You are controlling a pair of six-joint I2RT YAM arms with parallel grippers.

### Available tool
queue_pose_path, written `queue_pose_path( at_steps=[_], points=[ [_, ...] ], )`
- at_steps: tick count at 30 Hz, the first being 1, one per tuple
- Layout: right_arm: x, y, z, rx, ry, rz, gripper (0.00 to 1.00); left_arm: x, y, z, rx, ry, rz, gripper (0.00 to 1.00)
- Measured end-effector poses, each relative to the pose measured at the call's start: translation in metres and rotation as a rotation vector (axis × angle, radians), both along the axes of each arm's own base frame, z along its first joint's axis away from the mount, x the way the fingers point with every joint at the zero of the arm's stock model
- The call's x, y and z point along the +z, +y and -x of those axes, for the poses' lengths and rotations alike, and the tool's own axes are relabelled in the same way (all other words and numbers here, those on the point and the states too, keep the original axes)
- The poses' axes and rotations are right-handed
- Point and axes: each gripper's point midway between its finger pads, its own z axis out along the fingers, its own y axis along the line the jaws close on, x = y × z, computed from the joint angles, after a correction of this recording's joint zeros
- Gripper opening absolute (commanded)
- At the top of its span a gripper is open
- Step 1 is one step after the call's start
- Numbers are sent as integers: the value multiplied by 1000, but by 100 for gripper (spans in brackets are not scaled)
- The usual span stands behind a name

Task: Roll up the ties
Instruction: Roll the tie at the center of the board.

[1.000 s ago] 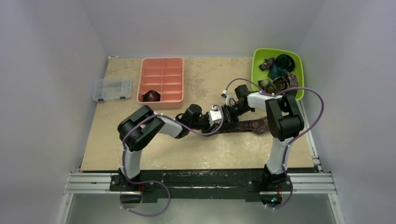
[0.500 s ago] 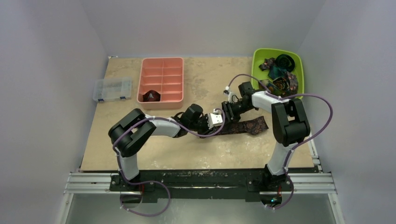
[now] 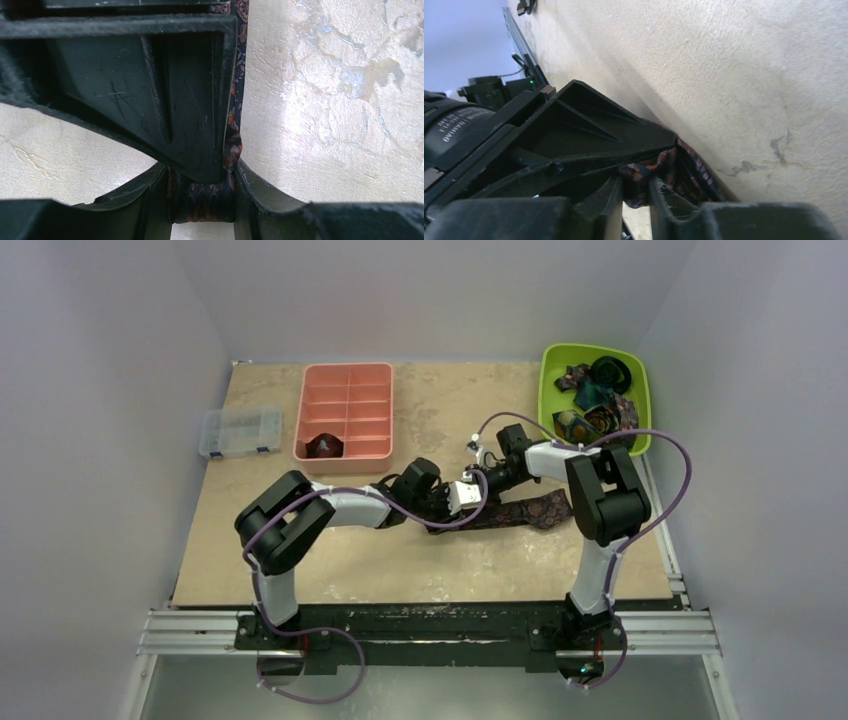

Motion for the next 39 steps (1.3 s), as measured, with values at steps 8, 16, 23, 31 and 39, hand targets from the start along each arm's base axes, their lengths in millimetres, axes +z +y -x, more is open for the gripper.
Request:
queue_pose_path(
  at_steps=[8,16,23,31,39],
  points=[
    [-5,-8,-1,11,-6,2,0,1,2,-3,23,21,22,57],
    [-27,-35,-1,-3,32,107,0,1,9,-2,20,8,140,65],
    [-30,-39,-3,2,38,172,0,2,-2,-3,24,0,205,68],
    [-31,-38,-2,6,56,188,0,2,-34,-5,7,-13,282,49],
    [-31,-37,-3,2,59,187,10,1,-40,-1,9,15,293,20]
  ],
)
